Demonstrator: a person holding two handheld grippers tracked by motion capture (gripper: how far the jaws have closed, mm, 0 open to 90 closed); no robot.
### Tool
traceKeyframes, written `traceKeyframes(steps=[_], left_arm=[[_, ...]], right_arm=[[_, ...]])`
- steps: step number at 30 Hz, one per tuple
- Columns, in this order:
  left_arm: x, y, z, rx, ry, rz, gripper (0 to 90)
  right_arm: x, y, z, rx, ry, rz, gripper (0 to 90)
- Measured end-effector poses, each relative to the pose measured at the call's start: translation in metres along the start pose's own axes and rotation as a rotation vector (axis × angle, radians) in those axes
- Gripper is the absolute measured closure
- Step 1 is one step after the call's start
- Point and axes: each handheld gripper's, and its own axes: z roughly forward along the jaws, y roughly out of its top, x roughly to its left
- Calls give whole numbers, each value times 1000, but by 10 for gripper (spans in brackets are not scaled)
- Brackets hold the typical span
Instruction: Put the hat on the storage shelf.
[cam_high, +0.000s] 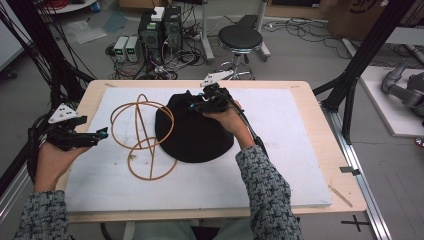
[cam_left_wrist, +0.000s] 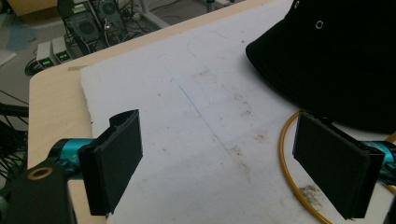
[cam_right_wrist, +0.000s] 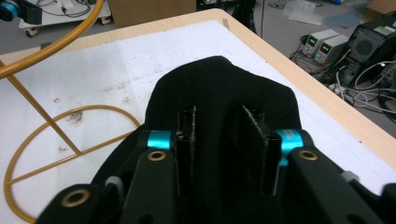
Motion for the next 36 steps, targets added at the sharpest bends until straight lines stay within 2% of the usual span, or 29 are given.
traceKeyframes(steps=[5, 8, 14, 18, 27, 31, 36], left_arm=[[1, 0, 0, -2, 1, -4, 162], [1, 0, -1, -2, 3, -1, 162], [1, -1, -1, -3, 4, -5, 162], [1, 0, -1, -5, 5, -6, 162], [2, -1, -1, 0, 4, -4, 162], [3, -1, -1, 1, 6, -2, 162], [3, -1, -2, -2, 6, -6, 162]], right_arm=[[0, 0, 0, 0, 0, -14, 766], [1, 1, -1, 5, -19, -14, 814], [-1, 1, -6, 15, -40, -22, 836], [-3, 3, -14, 0, -57, -22, 841], [-9, 7, -35, -71, -83, 7, 845], [-15, 11, -49, -121, -100, 21, 846], [-19, 17, -62, -140, -126, 21, 848]])
